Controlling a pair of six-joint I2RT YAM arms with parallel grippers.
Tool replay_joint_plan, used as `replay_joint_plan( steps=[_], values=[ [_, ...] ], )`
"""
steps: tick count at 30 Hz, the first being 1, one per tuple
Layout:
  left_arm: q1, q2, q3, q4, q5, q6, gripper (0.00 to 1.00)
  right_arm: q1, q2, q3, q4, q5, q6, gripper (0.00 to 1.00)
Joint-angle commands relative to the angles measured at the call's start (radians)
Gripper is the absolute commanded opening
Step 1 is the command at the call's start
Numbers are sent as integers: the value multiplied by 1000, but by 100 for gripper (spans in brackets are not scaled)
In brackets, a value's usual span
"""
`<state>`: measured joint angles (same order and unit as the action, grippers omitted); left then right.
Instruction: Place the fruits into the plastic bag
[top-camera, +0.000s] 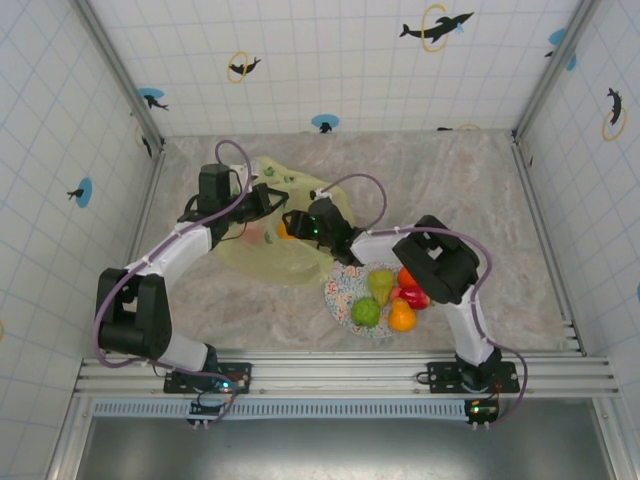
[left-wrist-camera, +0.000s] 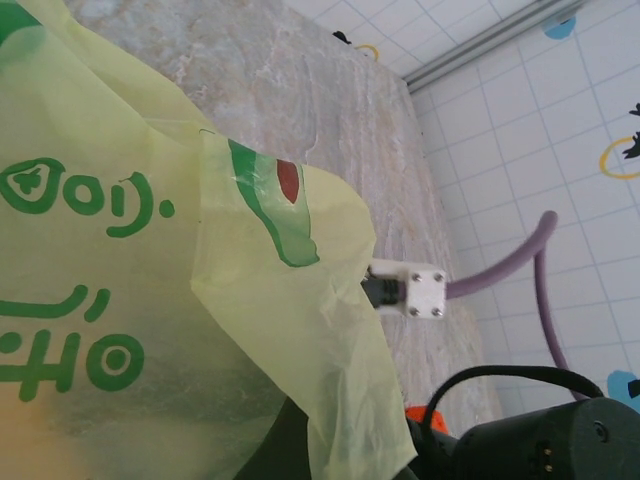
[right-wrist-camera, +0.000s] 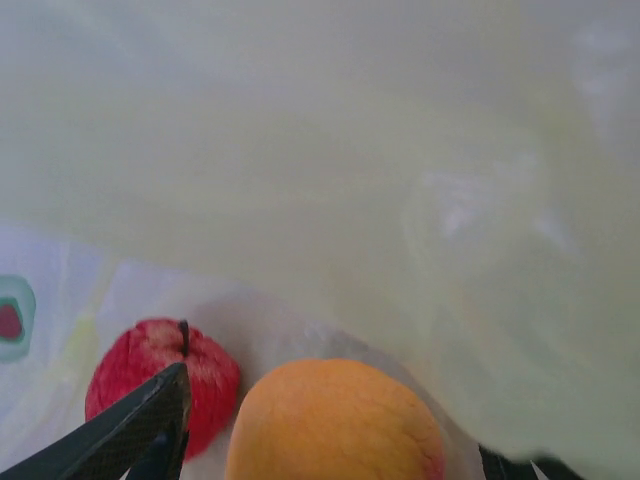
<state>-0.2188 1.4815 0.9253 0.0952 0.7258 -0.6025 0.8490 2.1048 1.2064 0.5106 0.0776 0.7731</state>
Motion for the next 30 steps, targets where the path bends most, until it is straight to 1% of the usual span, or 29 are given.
replay_joint_plan(
  steps=[1, 3, 7, 10, 14, 17, 21, 24, 27, 30],
  values=[
    [6, -1, -1, 0, 4, 20, 0, 2, -137, -70, -42, -32, -149, 74],
    [7, -3, 2, -12, -8, 31, 0, 3, -186, -114, -80, -39, -227, 75],
    [6, -3, 5, -19, -15, 40, 0, 0, -245, -165, -150, -69, -324, 76],
    [6, 1, 5, -23, -19, 43, 0, -2, -247, -168, -220, -105, -353, 80],
    [6, 7, 6, -26, -18, 43, 0, 11, -228, -180, -238, -170, -383, 80],
    [7, 11, 7, -28, -18, 43, 0, 19, -197, -168, -245, -188, -400, 74],
    [6, 13, 7, -25, -14, 42, 0, 19, -117, -87, -248, -185, -415, 53],
    [7, 13, 7, -25, -13, 42, 0, 15, -29, 20, -238, -175, -423, 44],
    [7, 12, 6, -28, -12, 42, 0, 8, 63, 141, -230, -163, -406, 38],
    [7, 9, 7, -28, -13, 44, 0, 3, 105, 210, -186, -193, -372, 37]
  ],
)
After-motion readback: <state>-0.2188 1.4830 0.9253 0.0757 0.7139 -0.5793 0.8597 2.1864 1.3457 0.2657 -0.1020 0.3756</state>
